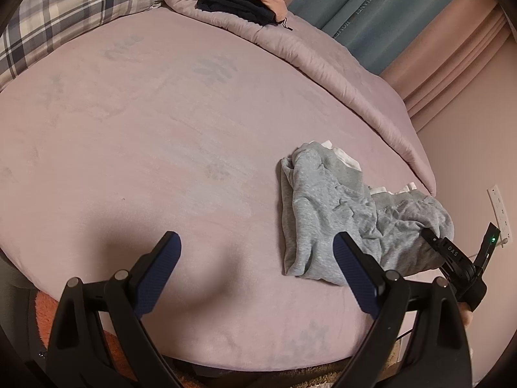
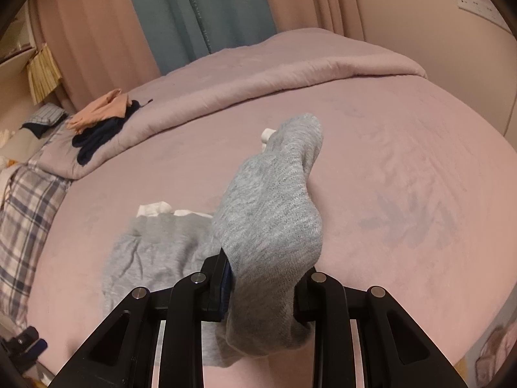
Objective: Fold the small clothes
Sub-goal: 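Grasp the sweatshirt end with the right gripper and lift it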
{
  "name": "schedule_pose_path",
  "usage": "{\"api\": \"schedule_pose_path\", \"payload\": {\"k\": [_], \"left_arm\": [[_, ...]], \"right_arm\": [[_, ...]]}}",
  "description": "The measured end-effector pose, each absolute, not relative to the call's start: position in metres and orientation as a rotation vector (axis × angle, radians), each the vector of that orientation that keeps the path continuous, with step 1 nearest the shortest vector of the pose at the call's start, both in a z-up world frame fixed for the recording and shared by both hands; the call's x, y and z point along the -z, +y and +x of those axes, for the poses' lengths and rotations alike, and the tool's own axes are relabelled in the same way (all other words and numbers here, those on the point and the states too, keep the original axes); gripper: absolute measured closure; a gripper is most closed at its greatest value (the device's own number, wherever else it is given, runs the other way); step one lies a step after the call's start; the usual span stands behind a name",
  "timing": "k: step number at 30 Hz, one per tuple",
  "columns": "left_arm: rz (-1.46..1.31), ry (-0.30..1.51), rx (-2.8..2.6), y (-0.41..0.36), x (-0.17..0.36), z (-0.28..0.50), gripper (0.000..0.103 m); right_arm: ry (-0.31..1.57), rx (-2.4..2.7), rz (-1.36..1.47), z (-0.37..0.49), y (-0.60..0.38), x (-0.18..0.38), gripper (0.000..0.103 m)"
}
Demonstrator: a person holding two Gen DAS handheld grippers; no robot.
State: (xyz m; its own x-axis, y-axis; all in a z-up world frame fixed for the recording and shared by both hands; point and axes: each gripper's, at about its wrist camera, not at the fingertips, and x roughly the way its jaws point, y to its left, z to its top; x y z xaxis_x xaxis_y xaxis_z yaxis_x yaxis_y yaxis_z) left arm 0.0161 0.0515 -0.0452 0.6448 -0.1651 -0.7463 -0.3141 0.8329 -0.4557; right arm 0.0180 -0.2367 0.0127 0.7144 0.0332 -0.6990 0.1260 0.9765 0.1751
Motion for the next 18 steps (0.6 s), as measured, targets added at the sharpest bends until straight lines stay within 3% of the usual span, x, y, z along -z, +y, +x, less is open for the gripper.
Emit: {"api": "schedule_pose_path", "payload": {"k": [18], "left_arm": [[-0.614, 0.887, -0.071, 0.051, 0.048, 0.019, 0.007]], "right_arm": [[0.774, 0.023, 0.181, 0.017, -0.221, -0.021, 0.074]]}}
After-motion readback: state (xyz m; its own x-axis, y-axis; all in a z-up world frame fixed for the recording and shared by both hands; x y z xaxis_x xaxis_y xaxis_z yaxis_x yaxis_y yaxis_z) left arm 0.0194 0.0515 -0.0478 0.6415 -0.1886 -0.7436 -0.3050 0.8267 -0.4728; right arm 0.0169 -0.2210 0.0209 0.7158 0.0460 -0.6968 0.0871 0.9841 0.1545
